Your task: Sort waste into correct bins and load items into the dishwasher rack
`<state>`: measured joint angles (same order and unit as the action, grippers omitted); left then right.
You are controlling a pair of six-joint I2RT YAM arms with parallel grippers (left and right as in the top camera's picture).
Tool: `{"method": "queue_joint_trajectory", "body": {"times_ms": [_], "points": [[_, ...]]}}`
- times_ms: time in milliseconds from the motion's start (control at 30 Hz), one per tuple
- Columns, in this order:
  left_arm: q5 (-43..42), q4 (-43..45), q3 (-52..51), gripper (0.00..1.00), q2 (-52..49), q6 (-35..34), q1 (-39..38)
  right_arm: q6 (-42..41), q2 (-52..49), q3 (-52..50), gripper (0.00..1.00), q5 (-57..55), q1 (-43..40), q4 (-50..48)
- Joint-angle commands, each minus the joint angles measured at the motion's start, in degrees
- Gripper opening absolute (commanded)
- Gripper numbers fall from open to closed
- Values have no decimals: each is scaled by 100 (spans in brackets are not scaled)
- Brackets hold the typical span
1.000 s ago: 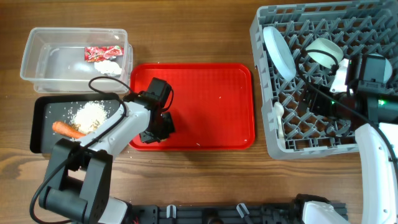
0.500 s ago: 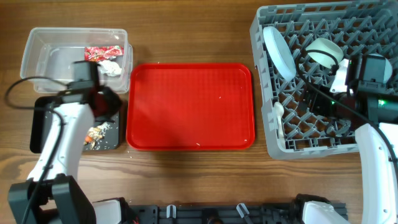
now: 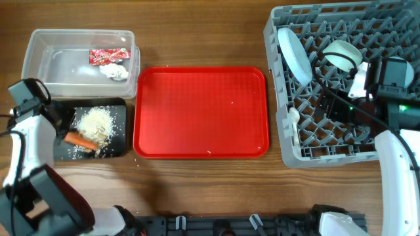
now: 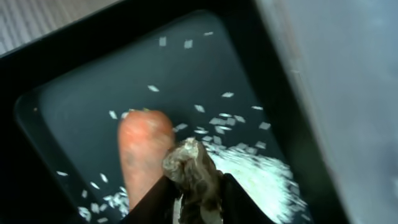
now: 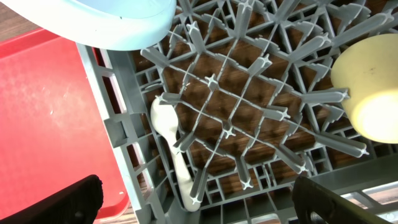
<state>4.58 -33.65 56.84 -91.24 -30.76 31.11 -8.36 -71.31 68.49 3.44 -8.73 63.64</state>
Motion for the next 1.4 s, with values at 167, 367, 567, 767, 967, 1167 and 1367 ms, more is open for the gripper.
{"method": "queue_joint_trajectory", "body": {"times_ms": [167,367,567,767,967,1167,1367], "points": [[129,94,50,35,-625,48,105,-68,-37,35,100,55,-31,7],[-208,-13,92,53,-402,50,103,-68,-37,35,100,55,-31,4],[-890,-192,203,49,389,361,-313,-72,-37,35,100,79,-31,-17],[-1040,-649,203,4,960,505,-2356,-76,-39,35,100,229,-28,-15],[-1014,-409,227,4,960,1130,-4505,-59,-39,35,100,848,-28,-57],[-1010,-1368,907,4,960,1478,-4854,531,-66,35,93,1792,-11,-264],[-1008,-2791,1464,21,984,1714,-4406,977,-111,33,90,1585,50,424]]}}
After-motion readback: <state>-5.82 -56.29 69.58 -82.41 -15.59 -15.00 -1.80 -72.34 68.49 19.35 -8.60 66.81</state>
